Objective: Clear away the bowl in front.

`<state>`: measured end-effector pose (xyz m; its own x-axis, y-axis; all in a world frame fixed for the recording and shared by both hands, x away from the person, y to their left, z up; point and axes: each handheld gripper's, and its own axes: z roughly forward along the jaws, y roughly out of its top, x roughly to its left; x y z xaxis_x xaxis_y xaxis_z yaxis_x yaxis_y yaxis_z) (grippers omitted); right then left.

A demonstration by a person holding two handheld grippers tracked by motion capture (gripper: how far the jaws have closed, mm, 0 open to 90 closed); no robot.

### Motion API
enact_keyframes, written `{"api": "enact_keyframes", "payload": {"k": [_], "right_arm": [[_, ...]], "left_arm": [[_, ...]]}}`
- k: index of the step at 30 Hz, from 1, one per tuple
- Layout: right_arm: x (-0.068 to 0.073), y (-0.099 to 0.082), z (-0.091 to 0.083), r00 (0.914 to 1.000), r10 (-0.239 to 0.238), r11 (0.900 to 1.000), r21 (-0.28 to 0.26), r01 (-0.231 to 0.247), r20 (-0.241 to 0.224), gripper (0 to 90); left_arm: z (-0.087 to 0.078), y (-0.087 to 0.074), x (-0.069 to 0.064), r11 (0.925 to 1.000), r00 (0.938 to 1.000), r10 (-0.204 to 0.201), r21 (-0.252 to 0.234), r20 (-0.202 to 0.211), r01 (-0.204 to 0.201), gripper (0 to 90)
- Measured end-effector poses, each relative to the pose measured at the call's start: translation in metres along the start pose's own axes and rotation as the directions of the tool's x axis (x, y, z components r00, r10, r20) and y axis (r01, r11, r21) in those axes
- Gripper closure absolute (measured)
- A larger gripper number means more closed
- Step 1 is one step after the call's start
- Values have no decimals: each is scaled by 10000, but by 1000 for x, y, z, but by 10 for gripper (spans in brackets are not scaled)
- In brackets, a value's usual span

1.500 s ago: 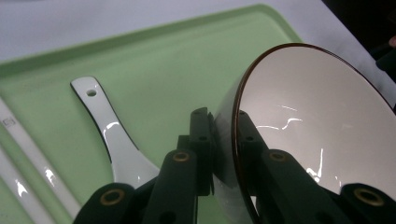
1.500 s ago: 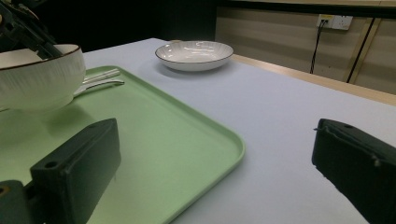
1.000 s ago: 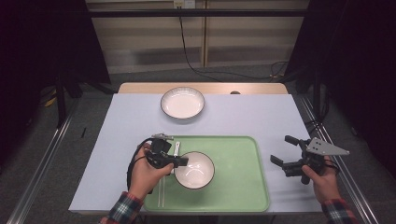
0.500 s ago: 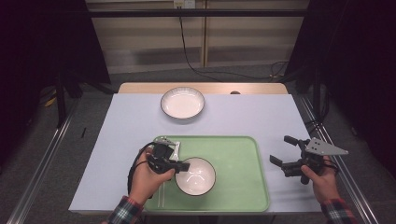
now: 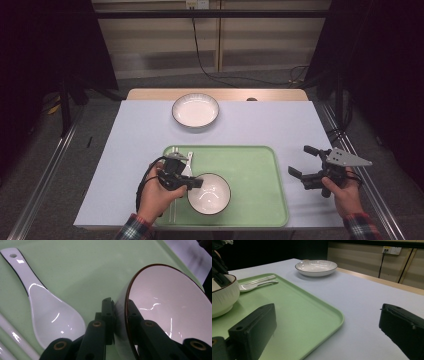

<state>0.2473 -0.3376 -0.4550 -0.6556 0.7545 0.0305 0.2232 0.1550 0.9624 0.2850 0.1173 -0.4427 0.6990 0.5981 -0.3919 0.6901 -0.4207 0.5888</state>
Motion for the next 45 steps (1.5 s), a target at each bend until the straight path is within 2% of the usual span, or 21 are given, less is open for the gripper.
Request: {"api": "enact_keyframes", "payload": {"k": [5, 10, 18, 23, 26, 32, 36, 39, 41, 45], "right_arm": [[0, 0, 0, 10000, 7, 10000, 52, -7, -68, 6], [0, 0, 0, 9999, -58, 10000, 68, 59, -109, 6], [0, 0, 0, 10000, 17, 10000, 67, -17, -62, 6], [0, 0, 0, 10000, -20, 10000, 93, 20, -40, 6], [0, 0, 1, 10000, -13, 10000, 80, 13, -11, 6], [0, 0, 0, 10000, -21, 9999, 103, 21, -38, 6], [0, 0, 0, 10000, -29, 9999, 125, 29, -18, 6], [0, 0, 0, 10000, -41, 9999, 106, 41, -28, 6], [0, 0, 0, 10000, -26, 9999, 112, 26, -34, 6], [0, 0, 0, 10000, -19, 10000, 90, 19, -58, 6]], "left_arm": [[0, -2, 1, 10000, 10000, -12, -15, 66, 12, 812], [-1, -5, 3, 10000, 10000, -10, 5, -55, 10, 809], [1, -9, 2, 9999, 9998, -109, -64, 184, 111, 810], [1, -9, 1, 10000, 9998, 32, 8, 210, -32, 810], [1, -11, 1, 9999, 9996, -96, -67, 283, 98, 810], [2, -10, 3, 9999, 9992, -91, -39, 399, 93, 804], [2, -11, 5, 9992, 9973, -308, -215, 665, 323, 786], [2, -10, 6, 9981, 9963, -283, -529, 808, 326, 734], [1, -9, 7, 9982, 9965, -242, -534, 796, 285, 722], [1, -8, 10, 9974, 9956, -400, -565, 849, 449, 669]]}}
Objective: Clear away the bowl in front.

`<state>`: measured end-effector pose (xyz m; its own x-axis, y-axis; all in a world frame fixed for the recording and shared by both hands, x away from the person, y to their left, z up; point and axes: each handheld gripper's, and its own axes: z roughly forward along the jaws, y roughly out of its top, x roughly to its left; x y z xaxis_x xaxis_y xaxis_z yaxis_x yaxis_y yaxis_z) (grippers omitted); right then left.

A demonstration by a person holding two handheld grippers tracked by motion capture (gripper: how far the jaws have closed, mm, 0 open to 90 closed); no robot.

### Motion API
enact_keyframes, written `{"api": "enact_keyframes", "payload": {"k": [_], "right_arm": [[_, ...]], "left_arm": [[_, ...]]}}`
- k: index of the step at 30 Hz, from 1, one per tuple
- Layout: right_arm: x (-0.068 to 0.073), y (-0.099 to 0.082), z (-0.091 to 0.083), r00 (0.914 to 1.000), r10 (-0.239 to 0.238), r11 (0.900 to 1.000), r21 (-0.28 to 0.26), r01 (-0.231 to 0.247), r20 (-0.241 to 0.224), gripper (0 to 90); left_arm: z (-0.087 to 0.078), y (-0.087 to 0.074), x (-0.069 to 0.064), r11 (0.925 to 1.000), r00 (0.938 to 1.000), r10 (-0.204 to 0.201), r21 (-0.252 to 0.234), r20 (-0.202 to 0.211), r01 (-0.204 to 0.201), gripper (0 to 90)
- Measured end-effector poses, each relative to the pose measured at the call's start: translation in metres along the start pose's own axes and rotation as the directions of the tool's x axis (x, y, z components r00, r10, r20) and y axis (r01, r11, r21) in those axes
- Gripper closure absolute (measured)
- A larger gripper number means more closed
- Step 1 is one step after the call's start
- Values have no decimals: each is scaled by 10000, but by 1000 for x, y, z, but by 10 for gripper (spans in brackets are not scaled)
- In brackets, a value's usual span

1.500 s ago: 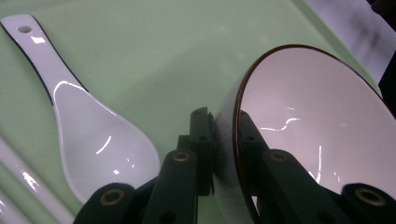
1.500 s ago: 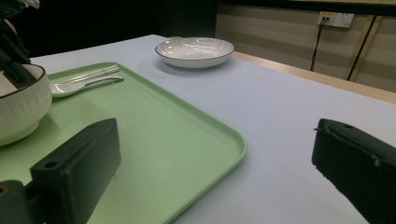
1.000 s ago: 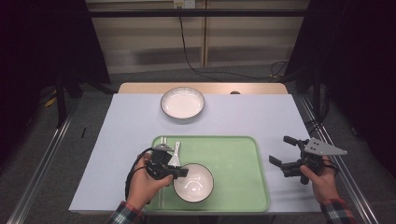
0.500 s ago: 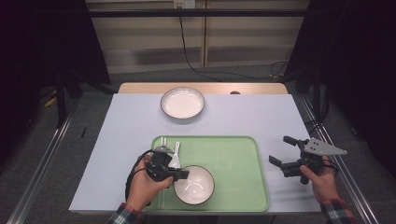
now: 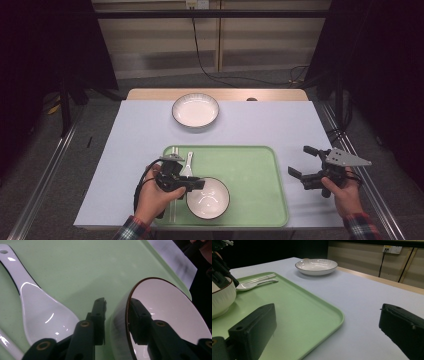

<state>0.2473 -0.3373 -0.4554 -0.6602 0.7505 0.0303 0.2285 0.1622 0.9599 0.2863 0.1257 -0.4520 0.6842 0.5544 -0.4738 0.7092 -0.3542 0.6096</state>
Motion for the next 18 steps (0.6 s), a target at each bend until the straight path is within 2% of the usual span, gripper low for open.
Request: {"api": "enact_keyframes", "payload": {"k": [7, 9, 11, 16, 18], "right_arm": [[0, 0, 0, 10000, -20, 10000, 33, 20, 21, 6], [0, 0, 0, 10000, -24, 10000, 39, 24, 22, 6], [0, 0, 0, 10000, 4, 10000, 8, -4, 19, 6], [0, 0, 0, 10000, 23, 10000, 14, -23, 23, 6], [0, 0, 0, 10000, 11, 10000, -13, -11, 16, 6]], "left_arm": [[-5, 4, -1, 9990, 9999, -88, -443, 137, 94, 610], [-7, 6, 1, 9974, 9997, -168, -700, 193, 182, 562], [-10, 7, 3, 9957, 9998, -155, -912, 140, 167, 514], [-18, 13, 7, 9905, 9999, -146, -1365, -42, 139, 462], [-21, 17, 9, 9888, 9998, -32, -1493, -177, 5, 419]]}}
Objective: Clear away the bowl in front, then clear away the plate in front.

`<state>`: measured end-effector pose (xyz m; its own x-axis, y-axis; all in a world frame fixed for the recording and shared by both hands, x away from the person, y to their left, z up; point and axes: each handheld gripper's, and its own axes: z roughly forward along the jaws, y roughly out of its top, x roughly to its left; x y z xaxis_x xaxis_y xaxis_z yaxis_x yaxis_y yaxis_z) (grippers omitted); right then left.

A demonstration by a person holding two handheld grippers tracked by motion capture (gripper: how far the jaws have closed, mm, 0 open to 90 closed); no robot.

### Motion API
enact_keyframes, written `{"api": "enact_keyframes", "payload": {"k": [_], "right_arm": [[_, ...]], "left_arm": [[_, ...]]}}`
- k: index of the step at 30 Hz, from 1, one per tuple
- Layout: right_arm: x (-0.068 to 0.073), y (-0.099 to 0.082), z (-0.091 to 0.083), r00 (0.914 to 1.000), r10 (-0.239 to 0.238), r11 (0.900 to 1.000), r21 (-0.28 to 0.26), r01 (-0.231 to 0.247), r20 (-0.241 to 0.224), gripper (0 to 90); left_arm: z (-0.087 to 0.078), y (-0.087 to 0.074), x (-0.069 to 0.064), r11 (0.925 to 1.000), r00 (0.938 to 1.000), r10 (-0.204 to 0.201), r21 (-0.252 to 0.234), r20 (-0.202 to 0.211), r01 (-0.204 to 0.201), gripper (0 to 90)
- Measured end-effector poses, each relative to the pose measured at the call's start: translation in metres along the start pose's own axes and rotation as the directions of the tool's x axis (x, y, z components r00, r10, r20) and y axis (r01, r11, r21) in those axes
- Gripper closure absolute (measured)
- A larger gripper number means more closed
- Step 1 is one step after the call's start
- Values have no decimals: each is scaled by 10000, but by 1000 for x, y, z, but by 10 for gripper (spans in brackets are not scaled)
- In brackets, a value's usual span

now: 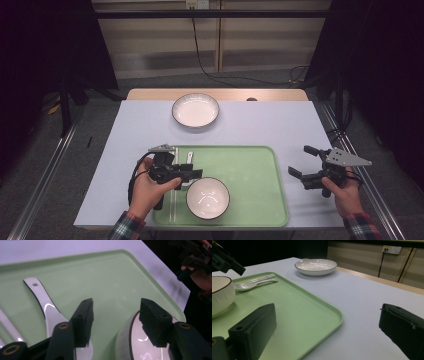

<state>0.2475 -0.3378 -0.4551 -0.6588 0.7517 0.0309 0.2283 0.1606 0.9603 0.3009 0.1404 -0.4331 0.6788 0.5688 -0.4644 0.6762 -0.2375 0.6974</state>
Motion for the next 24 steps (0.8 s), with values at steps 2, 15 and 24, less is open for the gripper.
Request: {"api": "enact_keyframes", "payload": {"k": [2, 15, 24], "right_arm": [[0, 0, 0, 10000, 28, 10000, 28, -28, 19, 6], [0, 0, 0, 10000, 6, 10000, 21, -6, 18, 6], [0, 0, 0, 10000, -10, 10000, 48, 10, 33, 6]], "left_arm": [[-2, 3, 3, 9997, 10000, -17, -235, -73, 16, 397], [-10, 13, 25, 9954, 9938, 61, -939, -1106, -165, 237], [-12, 23, 47, 9917, 9823, -33, -1271, -1875, -210, 128]]}}
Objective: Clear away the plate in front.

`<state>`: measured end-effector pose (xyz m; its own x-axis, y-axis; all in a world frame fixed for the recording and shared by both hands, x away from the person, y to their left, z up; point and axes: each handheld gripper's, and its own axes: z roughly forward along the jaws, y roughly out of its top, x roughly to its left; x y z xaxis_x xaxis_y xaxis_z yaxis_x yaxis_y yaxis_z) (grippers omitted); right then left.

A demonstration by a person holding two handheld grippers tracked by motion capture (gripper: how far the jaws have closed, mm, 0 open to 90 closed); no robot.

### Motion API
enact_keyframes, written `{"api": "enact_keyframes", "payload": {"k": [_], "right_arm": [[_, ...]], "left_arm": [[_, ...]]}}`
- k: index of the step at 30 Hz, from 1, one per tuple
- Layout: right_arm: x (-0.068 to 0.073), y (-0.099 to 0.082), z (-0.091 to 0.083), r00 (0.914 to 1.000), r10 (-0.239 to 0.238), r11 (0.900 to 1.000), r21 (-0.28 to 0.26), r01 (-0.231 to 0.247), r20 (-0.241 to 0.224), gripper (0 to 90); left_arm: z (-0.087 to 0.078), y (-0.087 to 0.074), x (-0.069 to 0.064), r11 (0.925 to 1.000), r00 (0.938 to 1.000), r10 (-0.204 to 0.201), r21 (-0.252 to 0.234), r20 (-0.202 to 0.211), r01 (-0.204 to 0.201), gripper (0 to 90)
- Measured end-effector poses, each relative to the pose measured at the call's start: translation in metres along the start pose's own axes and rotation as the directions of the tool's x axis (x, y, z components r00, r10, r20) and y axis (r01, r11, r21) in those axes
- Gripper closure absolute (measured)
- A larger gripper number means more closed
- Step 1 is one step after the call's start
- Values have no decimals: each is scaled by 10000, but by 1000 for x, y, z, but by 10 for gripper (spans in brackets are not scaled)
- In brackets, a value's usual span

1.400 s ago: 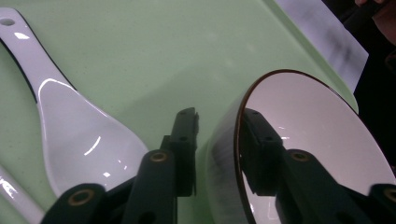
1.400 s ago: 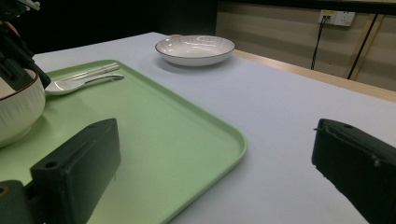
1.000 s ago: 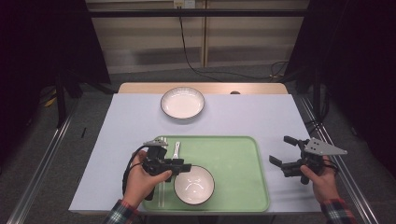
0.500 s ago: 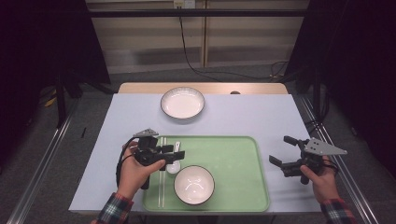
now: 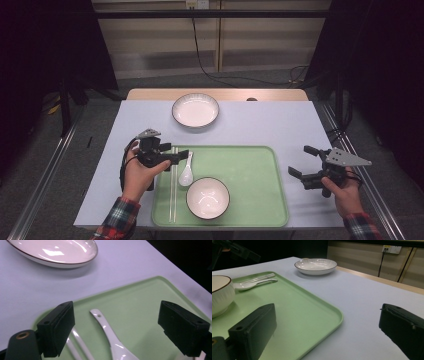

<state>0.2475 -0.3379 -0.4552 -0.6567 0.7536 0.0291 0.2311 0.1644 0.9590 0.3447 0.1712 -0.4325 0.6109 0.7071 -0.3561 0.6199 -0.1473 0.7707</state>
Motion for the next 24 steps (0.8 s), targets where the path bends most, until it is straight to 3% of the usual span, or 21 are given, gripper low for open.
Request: {"api": "enact_keyframes", "payload": {"k": [10, 13, 24], "right_arm": [[0, 0, -1, 10000, 24, 10000, 41, -24, 6, 6], [0, 0, -1, 10000, 0, 10000, 32, 0, -3, 6], [-2, 0, -1, 9999, -101, 9999, 39, 101, 8, 6]], "left_arm": [[12, 11, 21, 9996, 9987, -155, -247, -475, 144, 105], [16, 16, 28, 9997, 9968, -132, -207, -787, 116, 105], [30, 35, 50, 9986, 9910, -349, -448, -1289, 293, 101]]}}
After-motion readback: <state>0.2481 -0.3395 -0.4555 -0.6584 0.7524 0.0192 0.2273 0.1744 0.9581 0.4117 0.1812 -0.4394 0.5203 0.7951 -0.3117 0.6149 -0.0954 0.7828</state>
